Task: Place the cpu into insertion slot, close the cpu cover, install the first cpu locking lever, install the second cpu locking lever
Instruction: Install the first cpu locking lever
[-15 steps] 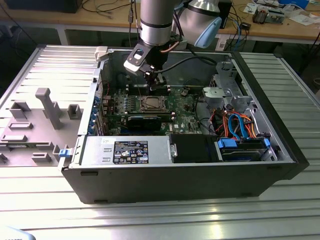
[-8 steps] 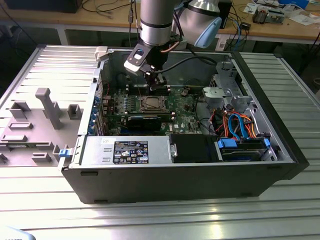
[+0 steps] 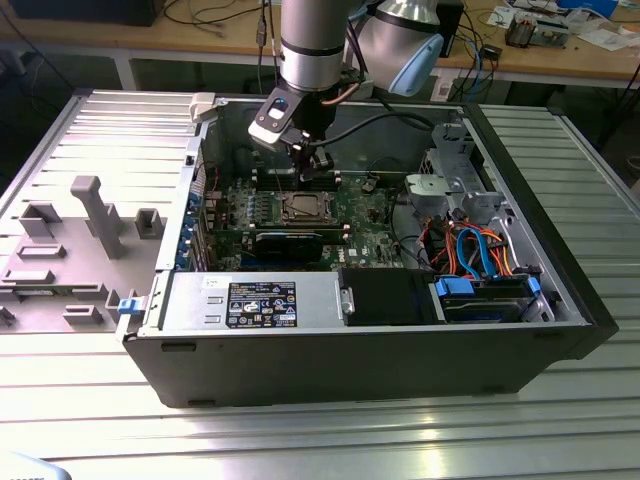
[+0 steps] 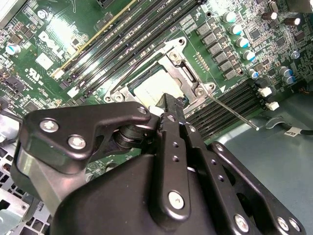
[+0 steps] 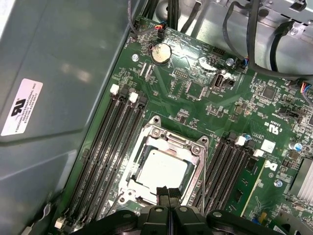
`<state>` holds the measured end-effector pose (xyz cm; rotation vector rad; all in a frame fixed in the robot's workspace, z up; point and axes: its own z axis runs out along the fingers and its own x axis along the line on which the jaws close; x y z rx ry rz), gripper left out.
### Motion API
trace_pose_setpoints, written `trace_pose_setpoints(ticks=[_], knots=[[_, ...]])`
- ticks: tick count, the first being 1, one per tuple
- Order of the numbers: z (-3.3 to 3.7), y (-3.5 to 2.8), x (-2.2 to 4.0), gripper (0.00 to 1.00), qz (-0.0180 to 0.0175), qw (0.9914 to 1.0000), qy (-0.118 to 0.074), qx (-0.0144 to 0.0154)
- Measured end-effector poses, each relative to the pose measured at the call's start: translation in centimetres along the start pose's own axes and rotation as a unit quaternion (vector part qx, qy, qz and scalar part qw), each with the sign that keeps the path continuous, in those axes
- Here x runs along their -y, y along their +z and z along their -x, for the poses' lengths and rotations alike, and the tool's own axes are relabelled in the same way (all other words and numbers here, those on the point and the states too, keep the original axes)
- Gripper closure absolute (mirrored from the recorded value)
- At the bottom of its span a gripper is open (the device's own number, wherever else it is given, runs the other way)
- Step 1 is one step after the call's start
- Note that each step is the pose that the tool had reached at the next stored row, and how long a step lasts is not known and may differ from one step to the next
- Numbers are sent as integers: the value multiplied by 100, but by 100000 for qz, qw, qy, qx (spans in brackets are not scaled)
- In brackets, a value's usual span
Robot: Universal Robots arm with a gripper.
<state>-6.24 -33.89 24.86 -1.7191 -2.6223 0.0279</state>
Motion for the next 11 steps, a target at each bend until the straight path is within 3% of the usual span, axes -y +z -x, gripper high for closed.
trace_pose_setpoints(ticks=[11], knots=[[0,0,0,89,6,99998,-569,13]])
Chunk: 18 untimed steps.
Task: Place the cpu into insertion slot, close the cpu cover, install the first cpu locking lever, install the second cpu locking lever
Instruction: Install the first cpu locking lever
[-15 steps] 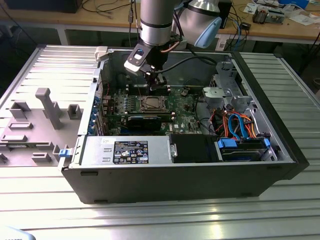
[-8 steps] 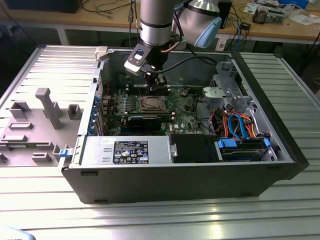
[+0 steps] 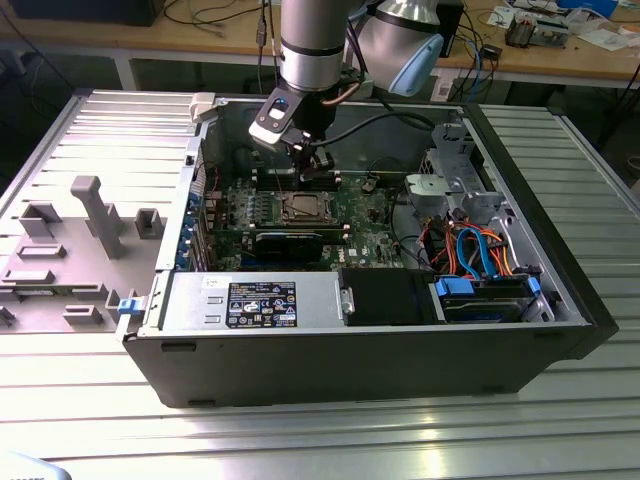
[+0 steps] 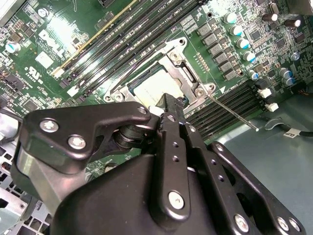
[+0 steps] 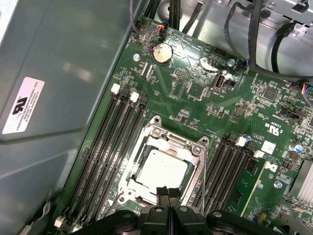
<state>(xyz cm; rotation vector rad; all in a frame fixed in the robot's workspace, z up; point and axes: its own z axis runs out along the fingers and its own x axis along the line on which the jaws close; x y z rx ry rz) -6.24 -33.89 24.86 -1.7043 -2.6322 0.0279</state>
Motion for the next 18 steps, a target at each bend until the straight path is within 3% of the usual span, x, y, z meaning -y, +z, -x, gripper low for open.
trace_pose_setpoints(ticks=[18], knots=[[0,0,0,89,1,99994,-1132,20]])
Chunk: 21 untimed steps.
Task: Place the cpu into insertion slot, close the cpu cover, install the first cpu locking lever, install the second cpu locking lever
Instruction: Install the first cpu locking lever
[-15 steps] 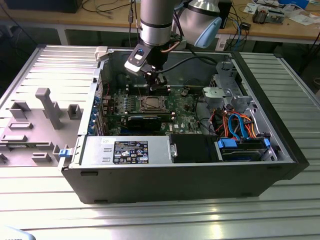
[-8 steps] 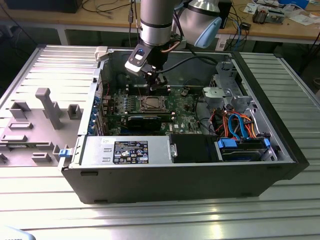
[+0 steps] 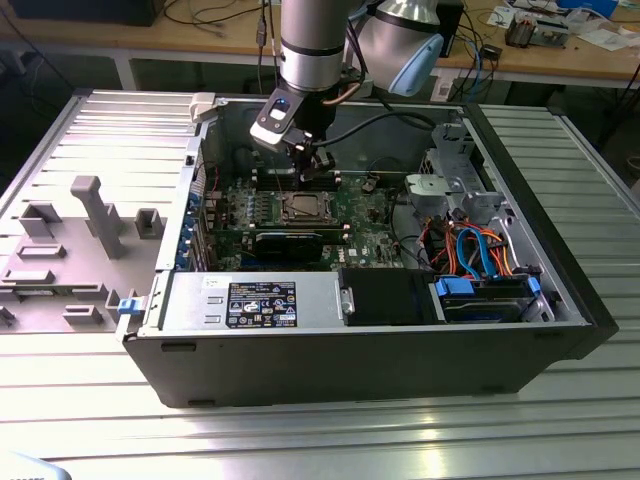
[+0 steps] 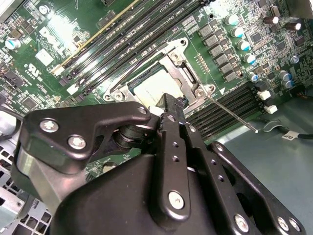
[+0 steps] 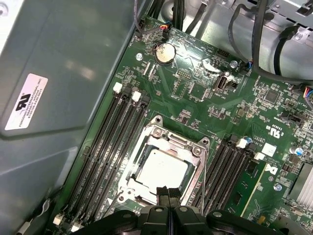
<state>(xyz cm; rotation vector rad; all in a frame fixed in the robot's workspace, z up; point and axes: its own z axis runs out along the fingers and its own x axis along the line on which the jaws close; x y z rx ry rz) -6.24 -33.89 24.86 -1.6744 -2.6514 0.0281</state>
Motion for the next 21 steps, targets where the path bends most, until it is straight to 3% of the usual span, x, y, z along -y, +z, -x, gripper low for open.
trace_pose_setpoints(ticks=[21], knots=[[0,0,0,89,6,99994,-1105,20]])
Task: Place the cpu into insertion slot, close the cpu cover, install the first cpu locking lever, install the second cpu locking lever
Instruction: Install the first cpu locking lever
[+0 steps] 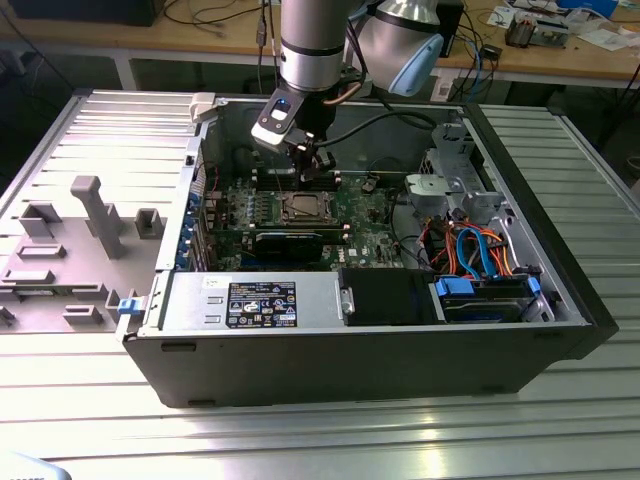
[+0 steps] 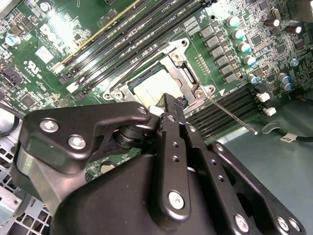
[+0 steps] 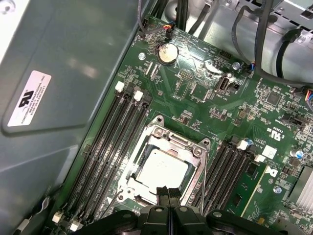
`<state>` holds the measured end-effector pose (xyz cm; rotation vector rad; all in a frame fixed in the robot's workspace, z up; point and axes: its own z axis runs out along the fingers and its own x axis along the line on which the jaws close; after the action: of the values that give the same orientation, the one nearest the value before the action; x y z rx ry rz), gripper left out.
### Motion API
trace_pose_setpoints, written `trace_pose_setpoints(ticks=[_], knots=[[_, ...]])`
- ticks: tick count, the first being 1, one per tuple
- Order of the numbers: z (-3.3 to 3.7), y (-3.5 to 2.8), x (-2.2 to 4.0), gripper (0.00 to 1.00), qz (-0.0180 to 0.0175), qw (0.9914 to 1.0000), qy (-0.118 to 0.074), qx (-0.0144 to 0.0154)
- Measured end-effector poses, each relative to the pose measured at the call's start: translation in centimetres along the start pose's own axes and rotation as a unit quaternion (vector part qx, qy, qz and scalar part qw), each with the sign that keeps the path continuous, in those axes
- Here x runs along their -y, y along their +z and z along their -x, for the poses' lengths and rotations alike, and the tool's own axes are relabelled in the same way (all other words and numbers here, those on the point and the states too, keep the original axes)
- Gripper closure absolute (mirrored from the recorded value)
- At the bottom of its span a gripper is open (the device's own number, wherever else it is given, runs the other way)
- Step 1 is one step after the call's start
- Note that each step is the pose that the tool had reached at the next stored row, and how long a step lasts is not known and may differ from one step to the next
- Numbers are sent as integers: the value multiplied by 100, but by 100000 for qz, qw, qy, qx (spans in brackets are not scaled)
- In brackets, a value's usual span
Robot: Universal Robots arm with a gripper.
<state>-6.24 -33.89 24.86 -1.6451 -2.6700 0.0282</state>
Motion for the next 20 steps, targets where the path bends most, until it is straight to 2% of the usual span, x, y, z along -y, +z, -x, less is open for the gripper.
trace_pose_setpoints(ticks=[20], knots=[[0,0,0,89,3,99995,-1047,21]])
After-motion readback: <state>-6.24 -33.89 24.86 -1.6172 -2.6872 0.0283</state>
